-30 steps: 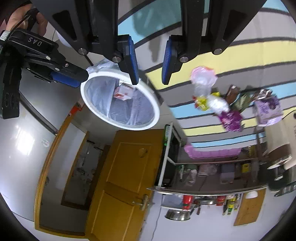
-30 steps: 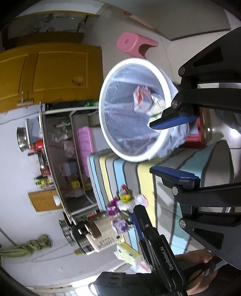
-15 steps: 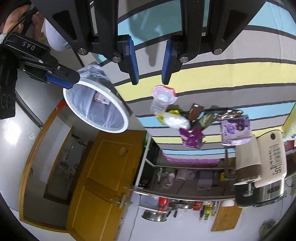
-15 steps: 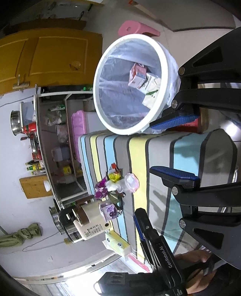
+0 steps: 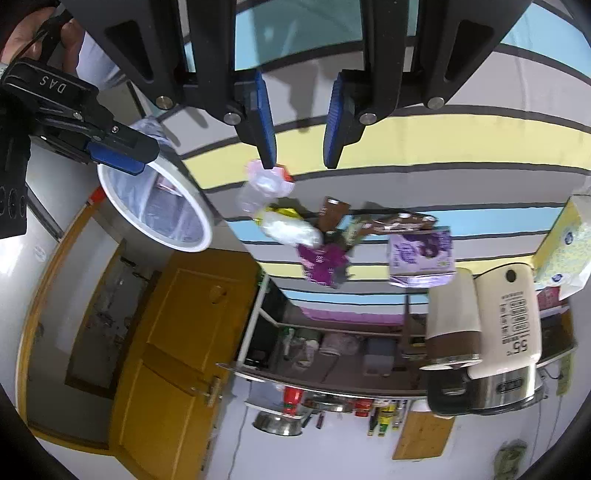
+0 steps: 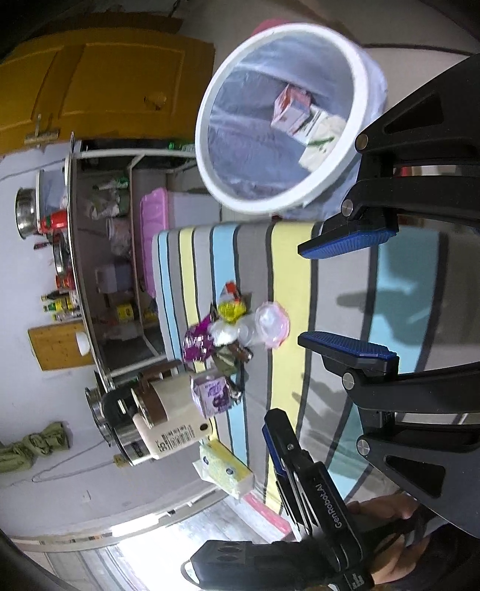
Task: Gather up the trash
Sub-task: 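Return both tools to the table toward the clear plastic cup and juice box, then grasp the clear plastic cup with the right tool while the left tool grasps the purple juice box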
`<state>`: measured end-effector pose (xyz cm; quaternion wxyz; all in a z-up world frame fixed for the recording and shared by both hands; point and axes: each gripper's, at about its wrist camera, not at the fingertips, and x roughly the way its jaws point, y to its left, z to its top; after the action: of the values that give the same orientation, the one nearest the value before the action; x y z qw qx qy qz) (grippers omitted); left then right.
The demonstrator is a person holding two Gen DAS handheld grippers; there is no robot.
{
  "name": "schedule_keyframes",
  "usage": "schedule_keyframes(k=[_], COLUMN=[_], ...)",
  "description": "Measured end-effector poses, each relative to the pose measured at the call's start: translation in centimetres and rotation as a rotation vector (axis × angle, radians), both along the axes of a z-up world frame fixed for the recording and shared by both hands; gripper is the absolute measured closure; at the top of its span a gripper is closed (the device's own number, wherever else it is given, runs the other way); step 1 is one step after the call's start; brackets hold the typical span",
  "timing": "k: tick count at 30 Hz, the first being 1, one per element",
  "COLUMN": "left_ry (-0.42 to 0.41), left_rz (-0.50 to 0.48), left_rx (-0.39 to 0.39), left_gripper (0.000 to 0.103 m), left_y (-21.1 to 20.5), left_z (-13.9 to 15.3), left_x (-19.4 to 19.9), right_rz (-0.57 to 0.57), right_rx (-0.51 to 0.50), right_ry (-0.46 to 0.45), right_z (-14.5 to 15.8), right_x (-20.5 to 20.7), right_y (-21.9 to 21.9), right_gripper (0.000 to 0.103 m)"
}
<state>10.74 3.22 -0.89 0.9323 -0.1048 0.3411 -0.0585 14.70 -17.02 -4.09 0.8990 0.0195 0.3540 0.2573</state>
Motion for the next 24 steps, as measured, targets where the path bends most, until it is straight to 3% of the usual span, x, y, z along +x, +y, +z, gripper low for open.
schedule_keyframes(k=[6, 16, 24], left_ry=[0.002, 0.025, 0.044], left_rz=[0.055, 0.06, 0.109], left_rx=[0.014, 0.059, -0.054], left_gripper=[0.065, 0.054, 0.053], left_y=[2.6, 5.1, 6.3], left_z=[0.0, -0.6, -0.9], left_x=[1.2, 5.3, 7.8], right_rz=[0.039, 0.036, 0.014], right_rx=[0.003, -0.008, -0.014], right_ry=[0.02, 0.053, 0.081], right_z=[-0.5, -1.8, -2.8], right_x=[1.9, 5.5, 7.1], right_y=[2.7, 5.9, 6.5], right_gripper=[0.057, 0.057, 0.057])
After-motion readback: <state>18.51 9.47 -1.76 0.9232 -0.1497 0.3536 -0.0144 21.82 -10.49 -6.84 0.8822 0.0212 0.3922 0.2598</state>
